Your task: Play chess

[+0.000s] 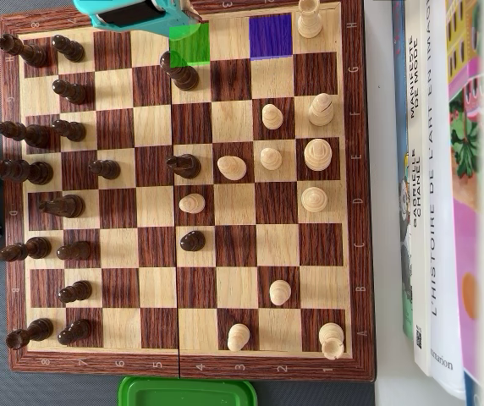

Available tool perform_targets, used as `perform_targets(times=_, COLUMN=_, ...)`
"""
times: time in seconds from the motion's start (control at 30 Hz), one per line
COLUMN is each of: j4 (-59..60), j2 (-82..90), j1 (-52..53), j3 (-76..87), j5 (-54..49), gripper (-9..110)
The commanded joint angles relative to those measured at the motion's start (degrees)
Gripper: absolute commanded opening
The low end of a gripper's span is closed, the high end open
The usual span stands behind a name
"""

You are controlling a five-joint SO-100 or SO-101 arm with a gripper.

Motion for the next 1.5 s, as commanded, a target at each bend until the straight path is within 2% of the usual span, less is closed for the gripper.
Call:
perform_targets(times=0.0, j4=-0.7, j2=0.6, j1=0.0, j3=-0.4, j5=0.4, gripper=5)
perform_targets(times=0.7, j4=-1.6, j2=0.5, j1=1.7, j3=1.9, j5=-0.1, gripper=5)
perform_targets(times=0.83, j4=-1.6, j2=0.6, j1=1.7, j3=1.9, j5=-0.1, gripper=10)
perform_targets(times=1.3, j4=-1.6, j2=0.6, j1=1.4, j3=1.7, j5=-0.1, gripper=11)
perform_targets(times=1.47, j4=-1.7, j2=0.6, j1=1.2, j3=1.7, j5=-0.1, gripper=15)
